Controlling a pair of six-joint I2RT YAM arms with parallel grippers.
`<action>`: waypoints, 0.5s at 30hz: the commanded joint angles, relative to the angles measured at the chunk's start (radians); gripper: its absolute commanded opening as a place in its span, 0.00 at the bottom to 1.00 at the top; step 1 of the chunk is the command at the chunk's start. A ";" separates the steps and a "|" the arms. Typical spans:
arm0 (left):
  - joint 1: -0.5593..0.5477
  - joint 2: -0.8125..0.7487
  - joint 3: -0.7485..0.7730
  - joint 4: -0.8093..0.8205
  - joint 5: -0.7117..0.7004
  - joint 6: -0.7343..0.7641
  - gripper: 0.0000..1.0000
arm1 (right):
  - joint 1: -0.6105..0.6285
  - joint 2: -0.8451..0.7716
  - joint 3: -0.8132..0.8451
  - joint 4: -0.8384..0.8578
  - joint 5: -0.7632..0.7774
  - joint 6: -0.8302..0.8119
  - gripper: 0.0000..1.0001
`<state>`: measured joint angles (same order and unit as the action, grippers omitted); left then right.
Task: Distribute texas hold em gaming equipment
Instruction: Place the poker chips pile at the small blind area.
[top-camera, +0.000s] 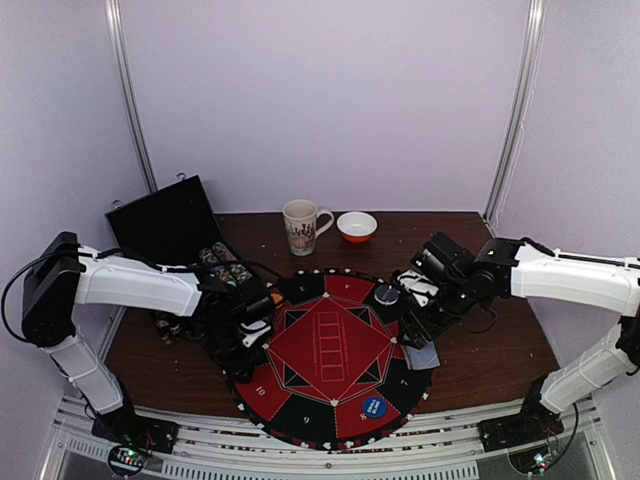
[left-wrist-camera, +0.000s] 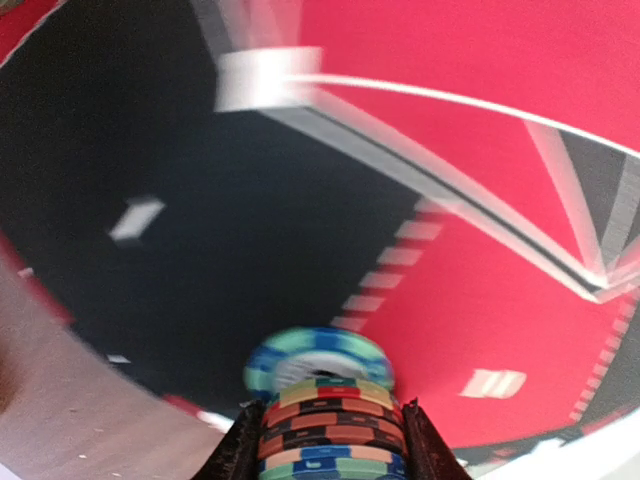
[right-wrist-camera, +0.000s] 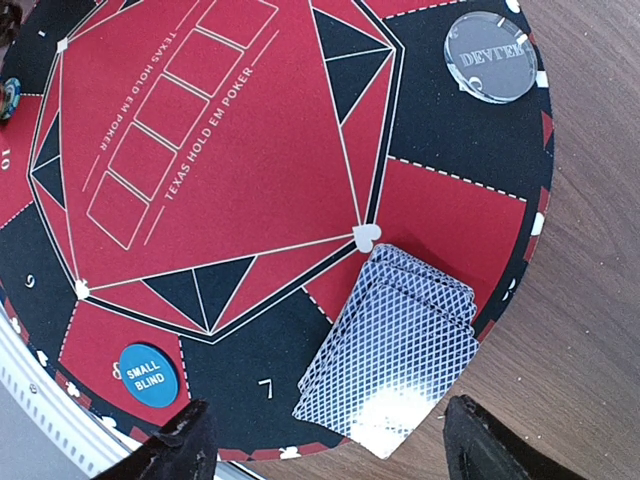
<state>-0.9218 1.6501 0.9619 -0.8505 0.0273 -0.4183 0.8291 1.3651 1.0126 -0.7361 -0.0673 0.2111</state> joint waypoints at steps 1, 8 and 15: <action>-0.096 0.031 0.097 -0.054 0.072 0.021 0.00 | -0.003 -0.024 0.027 -0.029 0.014 0.001 0.80; -0.276 0.225 0.366 -0.067 0.122 0.113 0.00 | -0.003 -0.039 0.017 -0.018 0.032 0.023 0.80; -0.370 0.405 0.566 -0.117 0.136 0.226 0.00 | -0.020 -0.084 0.011 -0.039 0.104 0.056 0.81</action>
<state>-1.2732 2.0140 1.4528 -0.9142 0.1318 -0.2729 0.8253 1.3281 1.0145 -0.7414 -0.0257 0.2375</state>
